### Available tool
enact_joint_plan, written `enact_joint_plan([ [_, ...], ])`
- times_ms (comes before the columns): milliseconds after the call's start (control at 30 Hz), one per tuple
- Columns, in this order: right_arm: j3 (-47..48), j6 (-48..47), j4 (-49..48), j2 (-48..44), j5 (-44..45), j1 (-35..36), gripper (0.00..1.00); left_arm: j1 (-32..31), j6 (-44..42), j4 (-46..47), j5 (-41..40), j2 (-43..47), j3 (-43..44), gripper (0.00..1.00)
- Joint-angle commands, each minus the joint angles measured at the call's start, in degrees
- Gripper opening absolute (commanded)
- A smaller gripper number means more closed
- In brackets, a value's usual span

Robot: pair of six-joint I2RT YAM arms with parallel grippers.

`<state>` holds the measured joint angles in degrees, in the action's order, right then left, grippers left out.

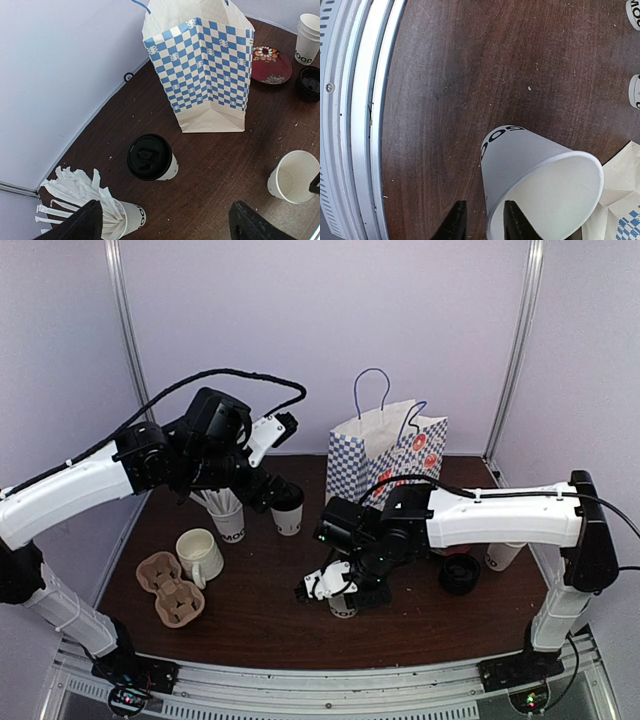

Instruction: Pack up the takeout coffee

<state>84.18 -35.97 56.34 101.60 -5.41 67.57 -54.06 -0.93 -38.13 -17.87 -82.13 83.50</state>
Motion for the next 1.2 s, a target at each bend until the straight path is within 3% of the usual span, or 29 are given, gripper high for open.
enact_joint_plan([
  [0, 1.43, 1.15, 1.72, -0.68, 1.89, 1.16, 0.33, -0.25, 0.05, 1.36, -0.95, 1.32, -0.8, 0.91],
  [167, 3.12, 1.18, 3.8, -5.06, 4.33, 1.12, 0.46, -0.23, -0.02, 2.58, -0.19, 1.06, -1.77, 0.91],
  [367, -0.97, 0.57, 6.59, -13.23, 3.74, -2.41, 0.46, -0.21, -3.11, 3.41, -0.58, -0.26, -1.35, 0.92],
  [533, -15.3, 0.22, 2.47, -23.03, -0.94, -17.29, 0.41, -0.24, -8.12, 6.37, -2.58, -1.52, -1.31, 0.91],
  [733, -23.49, -0.64, 6.86, -28.88, -0.15, -31.44, 0.37, -0.24, -9.62, 9.29, 2.33, -2.78, -2.7, 0.9],
  [1033, -26.81, -3.71, 12.02, -26.82, 0.37, -36.1, 0.32, -0.25, -8.28, 10.2, 4.69, 0.61, -6.98, 0.89],
  [1167, -28.11, -4.11, 10.31, -24.7, 1.87, -36.11, 0.36, -0.25, -9.0, 9.52, 3.55, 2.28, -8.62, 0.89],
])
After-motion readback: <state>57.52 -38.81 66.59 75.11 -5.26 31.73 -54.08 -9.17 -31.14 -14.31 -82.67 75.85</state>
